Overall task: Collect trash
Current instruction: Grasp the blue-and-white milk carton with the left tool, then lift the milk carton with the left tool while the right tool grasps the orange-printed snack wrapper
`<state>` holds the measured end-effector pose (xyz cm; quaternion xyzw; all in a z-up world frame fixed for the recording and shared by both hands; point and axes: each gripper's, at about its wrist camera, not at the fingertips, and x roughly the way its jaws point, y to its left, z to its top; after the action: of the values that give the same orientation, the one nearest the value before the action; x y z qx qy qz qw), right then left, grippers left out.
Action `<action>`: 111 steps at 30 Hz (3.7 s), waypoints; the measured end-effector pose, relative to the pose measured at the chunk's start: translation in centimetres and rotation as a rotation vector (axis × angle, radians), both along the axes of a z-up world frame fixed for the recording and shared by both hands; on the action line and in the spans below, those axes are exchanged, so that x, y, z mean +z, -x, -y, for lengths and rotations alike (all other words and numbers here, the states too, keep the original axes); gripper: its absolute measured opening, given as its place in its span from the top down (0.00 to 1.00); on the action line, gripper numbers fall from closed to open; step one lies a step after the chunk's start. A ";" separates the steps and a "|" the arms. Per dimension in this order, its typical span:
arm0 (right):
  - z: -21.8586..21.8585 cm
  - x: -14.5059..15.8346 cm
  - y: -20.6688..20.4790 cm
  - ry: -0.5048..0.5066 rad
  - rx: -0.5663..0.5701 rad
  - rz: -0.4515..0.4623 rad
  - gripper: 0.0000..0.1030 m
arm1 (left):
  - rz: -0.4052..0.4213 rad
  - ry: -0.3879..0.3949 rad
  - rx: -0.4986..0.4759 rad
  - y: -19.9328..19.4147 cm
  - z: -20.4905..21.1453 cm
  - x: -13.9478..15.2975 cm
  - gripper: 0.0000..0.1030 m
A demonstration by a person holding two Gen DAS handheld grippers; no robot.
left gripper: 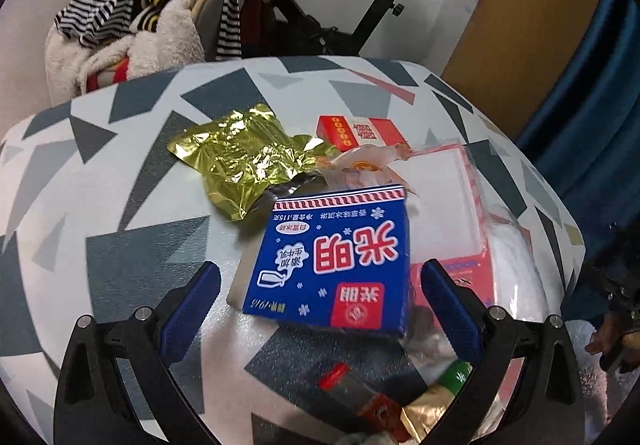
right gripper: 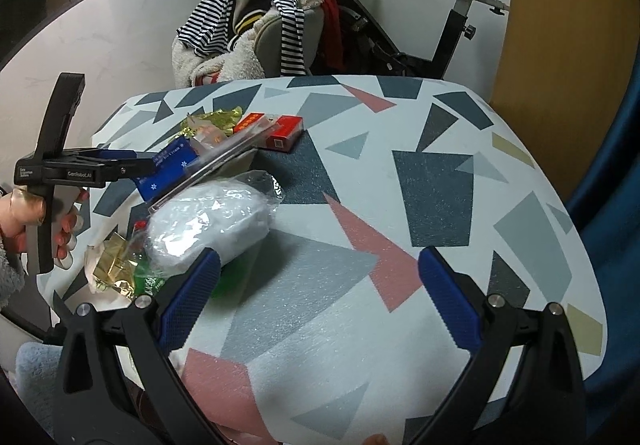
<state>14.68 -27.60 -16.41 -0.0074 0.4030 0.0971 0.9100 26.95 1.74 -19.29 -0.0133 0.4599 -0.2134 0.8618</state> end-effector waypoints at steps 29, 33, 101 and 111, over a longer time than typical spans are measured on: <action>-4.2 1.8 -4.5 -0.117 0.154 -0.037 0.28 | 0.136 -0.115 0.081 7.6 -3.6 5.0 0.24; -7.0 3.1 -6.8 -0.116 0.248 -0.048 0.39 | 0.135 -0.124 0.109 8.3 -4.8 5.2 0.24; -15.2 3.3 -10.3 -0.202 0.270 -0.368 0.94 | 0.173 -0.018 0.181 18.4 -6.4 7.5 0.24; -10.8 5.3 3.1 -0.185 0.459 -0.207 0.94 | 0.153 -0.013 0.097 24.9 -2.9 5.8 0.24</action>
<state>11.55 -16.76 -11.07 -0.0055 0.4712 0.3373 0.8150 2.04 4.61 -13.50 -0.0135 0.3930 -0.1690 0.9038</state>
